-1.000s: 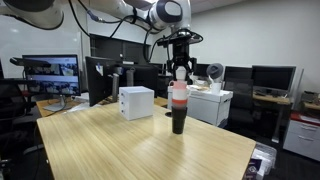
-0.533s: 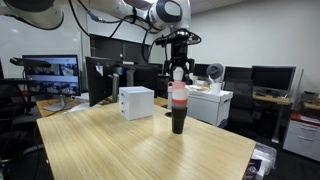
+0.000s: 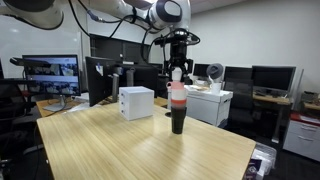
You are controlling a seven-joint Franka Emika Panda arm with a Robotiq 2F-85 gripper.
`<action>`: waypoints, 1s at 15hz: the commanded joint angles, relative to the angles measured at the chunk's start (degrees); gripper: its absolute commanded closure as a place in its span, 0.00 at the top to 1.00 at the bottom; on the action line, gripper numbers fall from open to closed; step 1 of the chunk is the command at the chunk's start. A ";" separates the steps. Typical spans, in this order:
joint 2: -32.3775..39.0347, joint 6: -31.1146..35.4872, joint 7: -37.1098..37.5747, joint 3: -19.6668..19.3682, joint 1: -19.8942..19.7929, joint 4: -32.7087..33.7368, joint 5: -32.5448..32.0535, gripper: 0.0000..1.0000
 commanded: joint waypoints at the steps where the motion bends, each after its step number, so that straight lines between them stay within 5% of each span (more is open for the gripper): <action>1: -0.70 -1.09 1.73 0.12 -0.13 -1.15 1.03 0.36; 2: -0.63 -0.92 2.20 -0.03 -0.02 -1.11 0.83 0.36; 3: -0.56 -1.07 2.35 0.03 -0.07 -1.01 0.92 0.86; 7: -0.33 -1.43 3.21 0.14 -0.15 -0.81 1.05 1.00; 15: -0.23 -1.97 4.72 0.12 -0.91 -0.57 1.47 1.00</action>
